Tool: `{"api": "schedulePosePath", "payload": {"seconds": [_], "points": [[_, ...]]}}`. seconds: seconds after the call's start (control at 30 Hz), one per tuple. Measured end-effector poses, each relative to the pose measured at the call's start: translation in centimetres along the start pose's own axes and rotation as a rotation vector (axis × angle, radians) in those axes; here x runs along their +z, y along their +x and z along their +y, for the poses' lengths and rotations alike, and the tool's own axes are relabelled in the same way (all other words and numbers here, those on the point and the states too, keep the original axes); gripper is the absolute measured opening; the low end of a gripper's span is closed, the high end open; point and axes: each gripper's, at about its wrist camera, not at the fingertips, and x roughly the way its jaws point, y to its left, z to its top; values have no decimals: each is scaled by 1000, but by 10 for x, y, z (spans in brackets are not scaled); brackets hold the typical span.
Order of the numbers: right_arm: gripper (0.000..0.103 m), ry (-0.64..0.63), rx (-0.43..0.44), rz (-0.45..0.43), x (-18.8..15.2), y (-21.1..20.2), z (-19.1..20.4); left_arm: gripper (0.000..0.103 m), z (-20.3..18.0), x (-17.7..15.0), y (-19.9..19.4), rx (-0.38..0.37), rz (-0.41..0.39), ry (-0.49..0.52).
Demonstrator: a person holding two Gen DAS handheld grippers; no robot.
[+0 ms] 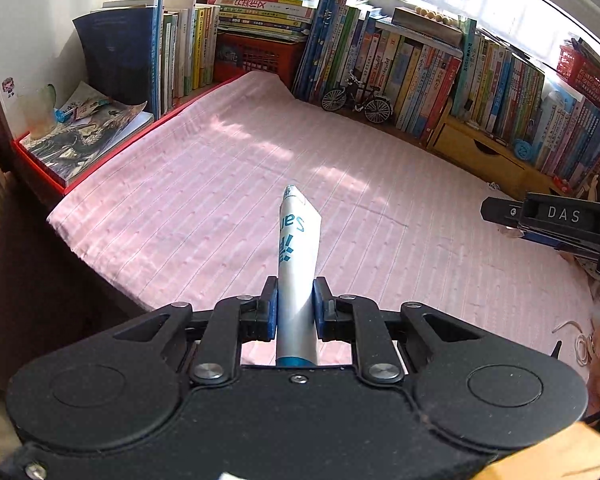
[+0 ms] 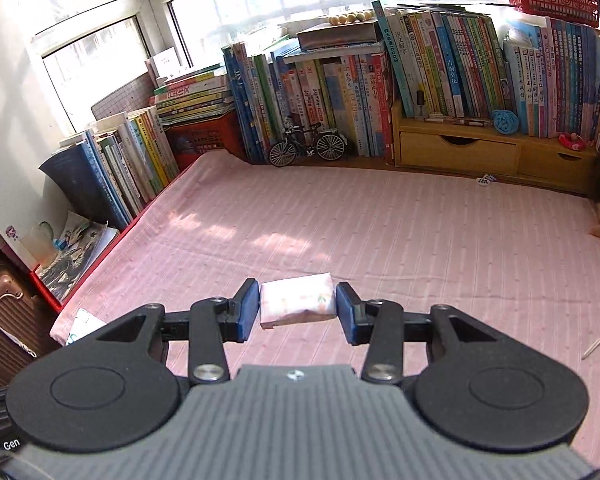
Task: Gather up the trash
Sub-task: 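Carry the Sanita tube and tissue packet off the bed over the black bin, then lower both items into the black bin and open both tools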
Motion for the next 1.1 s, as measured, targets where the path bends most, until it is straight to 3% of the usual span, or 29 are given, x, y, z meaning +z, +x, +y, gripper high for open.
{"api": "schedulePosePath", "payload": {"seconds": [0.3, 0.5, 0.87, 1.1], "points": [[48, -30, 40, 70, -50, -19, 44, 16, 51, -49, -13, 6, 58, -22], [48, -15, 72, 165, -87, -15, 58, 16, 80, -82, -6, 8, 132, -52], [48, 88, 173, 396, -154, 26, 68, 18, 107, -138, 26, 1, 295, -89], [48, 120, 166, 507, -186, 56, 70, 18, 115, -164, 62, 22, 400, -90]]}}
